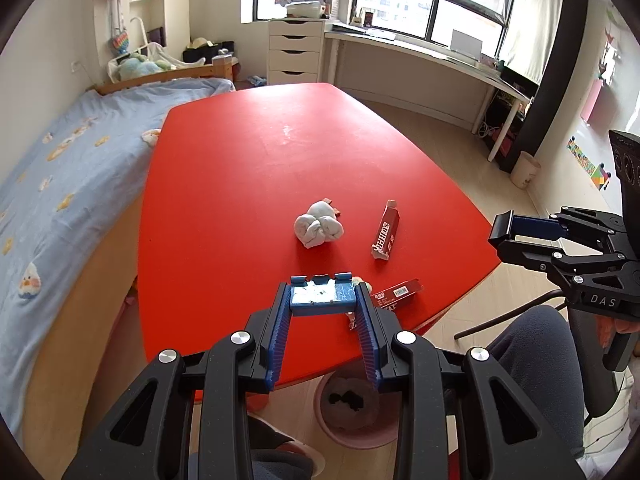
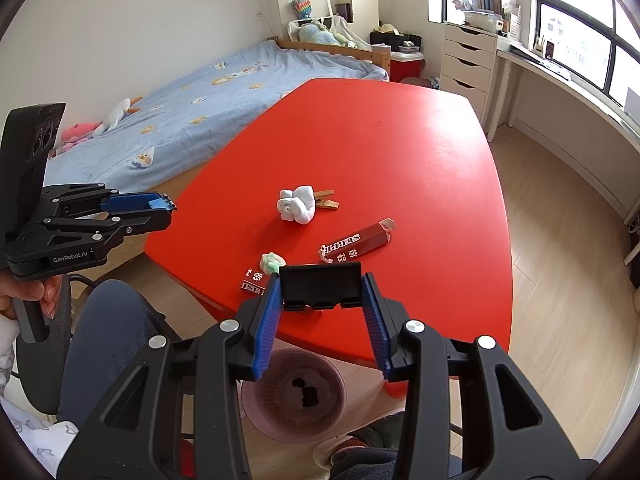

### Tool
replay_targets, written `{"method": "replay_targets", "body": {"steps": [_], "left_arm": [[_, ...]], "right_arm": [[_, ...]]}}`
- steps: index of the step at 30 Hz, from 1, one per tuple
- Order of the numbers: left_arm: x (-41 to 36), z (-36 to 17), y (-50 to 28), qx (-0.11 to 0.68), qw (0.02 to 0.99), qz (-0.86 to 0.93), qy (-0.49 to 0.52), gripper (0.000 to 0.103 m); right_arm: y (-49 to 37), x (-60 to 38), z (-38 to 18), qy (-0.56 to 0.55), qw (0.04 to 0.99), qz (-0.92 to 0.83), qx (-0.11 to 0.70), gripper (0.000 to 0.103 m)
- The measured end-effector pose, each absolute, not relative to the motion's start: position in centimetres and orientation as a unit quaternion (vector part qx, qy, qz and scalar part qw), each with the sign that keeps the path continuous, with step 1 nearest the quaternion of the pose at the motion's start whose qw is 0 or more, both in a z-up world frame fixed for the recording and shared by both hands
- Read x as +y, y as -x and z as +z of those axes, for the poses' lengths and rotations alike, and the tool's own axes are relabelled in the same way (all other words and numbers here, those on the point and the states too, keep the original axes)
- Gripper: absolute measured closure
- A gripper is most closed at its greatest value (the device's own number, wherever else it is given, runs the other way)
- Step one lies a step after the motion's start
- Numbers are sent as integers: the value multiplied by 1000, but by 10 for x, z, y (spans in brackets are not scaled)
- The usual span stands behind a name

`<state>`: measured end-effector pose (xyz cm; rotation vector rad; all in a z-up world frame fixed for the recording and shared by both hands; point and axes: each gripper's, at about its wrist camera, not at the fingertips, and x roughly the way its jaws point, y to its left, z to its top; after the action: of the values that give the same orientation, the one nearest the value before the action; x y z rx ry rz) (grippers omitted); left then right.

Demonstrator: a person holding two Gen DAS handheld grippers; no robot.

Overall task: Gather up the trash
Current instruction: 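Carry both held items over the pink bin and open both tools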

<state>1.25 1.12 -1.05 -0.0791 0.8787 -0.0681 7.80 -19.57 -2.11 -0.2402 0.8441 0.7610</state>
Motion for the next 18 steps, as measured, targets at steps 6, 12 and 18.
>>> {"method": "replay_targets", "body": {"steps": [6, 12, 18], "left_arm": [[1, -8, 3, 422, 904, -51, 39, 71], [-10, -7, 16, 423, 903, -67, 36, 71], [-17, -13, 27, 433, 897, -82, 39, 71]], "right_arm": [[-55, -201, -18, 111, 833, 365, 399, 63], [-38, -205, -15, 114, 835, 365, 396, 63], [-26, -206, -18, 119, 829, 369, 403, 63]]}}
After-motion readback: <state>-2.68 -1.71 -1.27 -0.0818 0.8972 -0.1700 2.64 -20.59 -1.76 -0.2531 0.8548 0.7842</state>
